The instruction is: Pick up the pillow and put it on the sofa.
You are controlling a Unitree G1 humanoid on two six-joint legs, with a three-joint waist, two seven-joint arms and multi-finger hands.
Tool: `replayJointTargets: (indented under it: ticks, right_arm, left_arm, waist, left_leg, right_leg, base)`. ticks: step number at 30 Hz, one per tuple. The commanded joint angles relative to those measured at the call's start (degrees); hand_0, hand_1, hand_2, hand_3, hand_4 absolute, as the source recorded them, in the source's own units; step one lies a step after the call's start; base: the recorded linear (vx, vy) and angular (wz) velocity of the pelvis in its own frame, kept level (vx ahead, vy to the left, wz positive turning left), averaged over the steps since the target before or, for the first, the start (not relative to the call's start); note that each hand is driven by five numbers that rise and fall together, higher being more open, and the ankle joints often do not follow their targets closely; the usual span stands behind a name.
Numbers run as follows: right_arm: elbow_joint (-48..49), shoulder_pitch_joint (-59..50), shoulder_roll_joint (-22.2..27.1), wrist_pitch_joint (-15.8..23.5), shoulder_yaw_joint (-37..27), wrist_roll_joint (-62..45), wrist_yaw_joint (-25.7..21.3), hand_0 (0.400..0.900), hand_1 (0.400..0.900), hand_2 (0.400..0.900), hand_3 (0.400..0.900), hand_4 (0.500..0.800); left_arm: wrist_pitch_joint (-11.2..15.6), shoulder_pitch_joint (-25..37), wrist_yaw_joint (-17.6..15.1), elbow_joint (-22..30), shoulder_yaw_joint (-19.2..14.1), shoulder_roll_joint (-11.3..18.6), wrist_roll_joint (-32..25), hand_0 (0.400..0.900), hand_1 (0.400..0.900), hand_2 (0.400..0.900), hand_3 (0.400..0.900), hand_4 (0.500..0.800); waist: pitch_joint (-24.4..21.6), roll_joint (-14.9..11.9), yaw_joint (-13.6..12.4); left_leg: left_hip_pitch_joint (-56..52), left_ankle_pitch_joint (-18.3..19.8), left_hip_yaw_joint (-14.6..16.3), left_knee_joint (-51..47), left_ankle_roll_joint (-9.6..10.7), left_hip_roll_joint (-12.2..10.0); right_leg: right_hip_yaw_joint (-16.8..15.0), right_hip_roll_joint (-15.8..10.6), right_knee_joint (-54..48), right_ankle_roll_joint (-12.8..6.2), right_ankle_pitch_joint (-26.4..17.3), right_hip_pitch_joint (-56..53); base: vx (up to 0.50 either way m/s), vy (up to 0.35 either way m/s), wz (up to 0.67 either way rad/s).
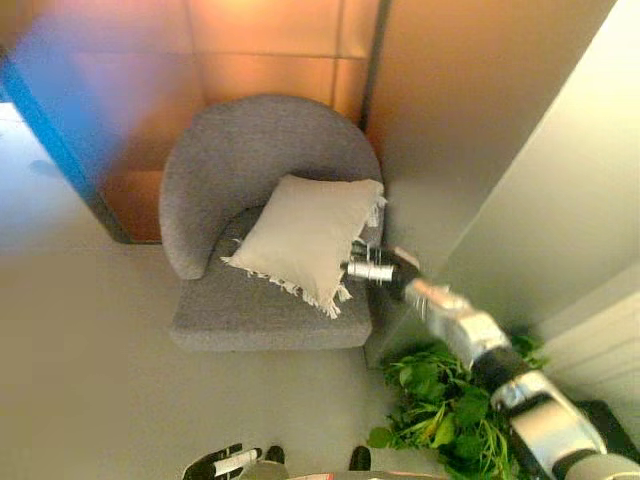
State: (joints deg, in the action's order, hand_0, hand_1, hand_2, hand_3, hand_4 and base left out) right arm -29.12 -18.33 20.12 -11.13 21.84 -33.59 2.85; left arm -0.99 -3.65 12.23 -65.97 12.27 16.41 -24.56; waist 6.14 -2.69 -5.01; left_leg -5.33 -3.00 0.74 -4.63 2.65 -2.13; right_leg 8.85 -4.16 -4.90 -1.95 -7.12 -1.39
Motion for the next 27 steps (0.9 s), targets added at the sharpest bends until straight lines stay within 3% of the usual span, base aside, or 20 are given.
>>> replayJointTargets:
  ticks: [1,4,7,12,14,17,27]
  right_arm:
    - [2.94,1.15,-1.70,8.94,-2.48,-4.73,-0.52,0.900,0.900,0.900,0.900,0.800]
    - [-2.33,5.84,-5.19,8.40,-2.69,-6.81,0.29,0.900,0.900,0.900,0.900,0.800]
    - [-14.17,9.00,-8.19,3.03,-3.37,-9.86,4.74,0.900,0.900,0.900,0.900,0.800]
    - [-32.57,10.54,-8.78,-2.24,-7.57,-8.46,10.69,0.900,0.900,0.900,0.900,0.800]
    - [-37.14,10.92,-8.48,-5.83,-8.51,-6.44,12.69,0.900,0.900,0.900,0.900,0.800]
    - [-42.45,11.77,-7.85,-7.83,-8.88,-1.48,13.80,0.900,0.900,0.900,0.900,0.800]
    - [-47.01,13.68,-7.25,-5.25,-11.03,5.19,13.01,0.900,0.900,0.900,0.900,0.800]
  left_arm:
    - [1.97,2.57,0.49,-2.43,3.30,-3.11,0.11,0.900,0.900,0.900,0.900,0.800]
    - [1.89,2.97,0.52,-2.82,3.50,-3.69,-0.33,0.900,0.900,0.900,0.900,0.800]
    - [2.20,3.59,1.09,-4.02,3.94,-4.47,-0.33,0.900,0.900,0.900,0.900,0.800]
    - [2.50,5.01,2.43,-6.45,3.29,-4.97,1.66,0.900,0.900,0.900,0.900,0.800]
    - [2.30,5.55,3.21,-7.18,2.82,-4.66,2.53,0.900,0.900,0.900,0.900,0.800]
    - [1.93,6.16,3.73,-7.69,2.45,-4.65,3.21,0.900,0.900,0.900,0.900,0.800]
    - [1.64,6.16,5.15,-8.12,1.64,-4.53,5.46,0.900,0.900,0.900,0.900,0.800]
  waist:
    - [-1.34,1.39,1.38]
    - [-1.81,1.84,2.00]
    - [-2.16,2.42,2.13]
    - [-2.82,2.93,1.75]
    - [-3.01,3.02,1.73]
    - [-3.18,3.06,1.82]
    - [-3.80,3.19,2.48]
  left_leg:
    - [1.98,2.57,1.11,-0.05,-0.52,1.48]
    - [1.64,2.75,1.70,-0.08,-0.48,1.51]
    - [1.18,2.81,1.99,-0.18,-0.56,1.63]
    - [0.72,2.86,1.90,-0.19,-0.63,1.77]
    - [0.59,2.80,1.76,-0.24,-0.65,1.81]
    - [0.37,2.79,1.51,-0.27,-0.68,1.93]
    - [-0.52,3.22,0.88,0.12,-1.05,2.20]
  right_leg:
    - [0.50,0.85,5.83,-1.38,10.02,-3.17]
    - [0.33,0.95,5.52,-1.42,10.01,-3.35]
    - [0.37,1.09,5.22,-1.35,10.02,-3.75]
    - [1.08,1.19,4.73,-1.35,9.99,-4.58]
    - [1.23,1.28,4.67,-1.28,9.94,-4.67]
    - [1.33,1.36,4.39,-1.21,9.74,-4.98]
    - [0.47,1.83,4.91,-1.08,9.93,-5.33]
  base:
    - [-0.06,-0.004,-0.16]
    - [-0.04,0.000,-0.12]
    - [-0.02,-0.002,-0.04]
    - [-0.01,-0.011,0.01]
    - [-0.01,-0.029,0.03]
    - [0.00,0.000,0.00]
    - [0.01,-0.007,-0.06]
